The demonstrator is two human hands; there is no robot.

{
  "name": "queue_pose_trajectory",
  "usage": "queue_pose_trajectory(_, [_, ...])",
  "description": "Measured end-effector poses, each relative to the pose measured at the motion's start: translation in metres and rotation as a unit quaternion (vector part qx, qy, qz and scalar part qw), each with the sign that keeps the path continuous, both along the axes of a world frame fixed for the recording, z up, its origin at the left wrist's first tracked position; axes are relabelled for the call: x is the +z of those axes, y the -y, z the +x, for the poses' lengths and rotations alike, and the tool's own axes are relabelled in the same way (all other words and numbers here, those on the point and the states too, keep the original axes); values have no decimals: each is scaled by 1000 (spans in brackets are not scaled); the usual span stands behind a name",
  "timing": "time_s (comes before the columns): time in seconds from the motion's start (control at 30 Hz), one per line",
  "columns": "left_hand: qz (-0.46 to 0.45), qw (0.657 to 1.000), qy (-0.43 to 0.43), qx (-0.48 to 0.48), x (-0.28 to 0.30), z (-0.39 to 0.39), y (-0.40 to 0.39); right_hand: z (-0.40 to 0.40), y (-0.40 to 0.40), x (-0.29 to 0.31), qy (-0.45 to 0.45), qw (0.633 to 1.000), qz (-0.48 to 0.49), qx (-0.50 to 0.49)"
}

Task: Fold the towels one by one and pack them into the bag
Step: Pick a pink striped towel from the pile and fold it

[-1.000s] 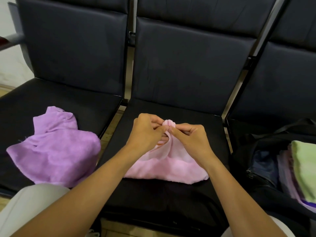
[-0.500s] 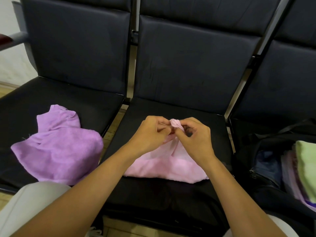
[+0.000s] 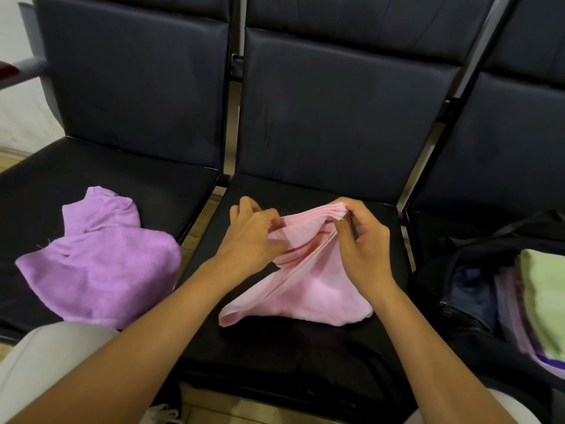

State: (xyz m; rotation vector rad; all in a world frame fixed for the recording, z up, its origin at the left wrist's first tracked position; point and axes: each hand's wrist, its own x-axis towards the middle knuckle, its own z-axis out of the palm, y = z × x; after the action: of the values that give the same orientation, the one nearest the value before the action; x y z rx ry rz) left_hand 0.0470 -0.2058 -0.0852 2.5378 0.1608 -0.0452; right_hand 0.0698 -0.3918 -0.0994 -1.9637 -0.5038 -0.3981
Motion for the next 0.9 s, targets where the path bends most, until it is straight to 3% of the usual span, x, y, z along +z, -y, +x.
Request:
queue_pose_trajectory(0.2, [-65,998,-8,-27,5,2,-9,-1,3,5,-3,1000,29,-12])
queue_pose_trajectory(0.43, [-109,982,145,56,14,7,-23,2,3,6,14,999,38,-34])
queue_pose_trajectory(0.63, [-89,964,250,33,17,6,-30,3,1,3,24,999,13,-26])
queue_pose_trajectory(0.9, [-68,969,229,60,17,4,-42,4,-11,1,9,1000,3,12])
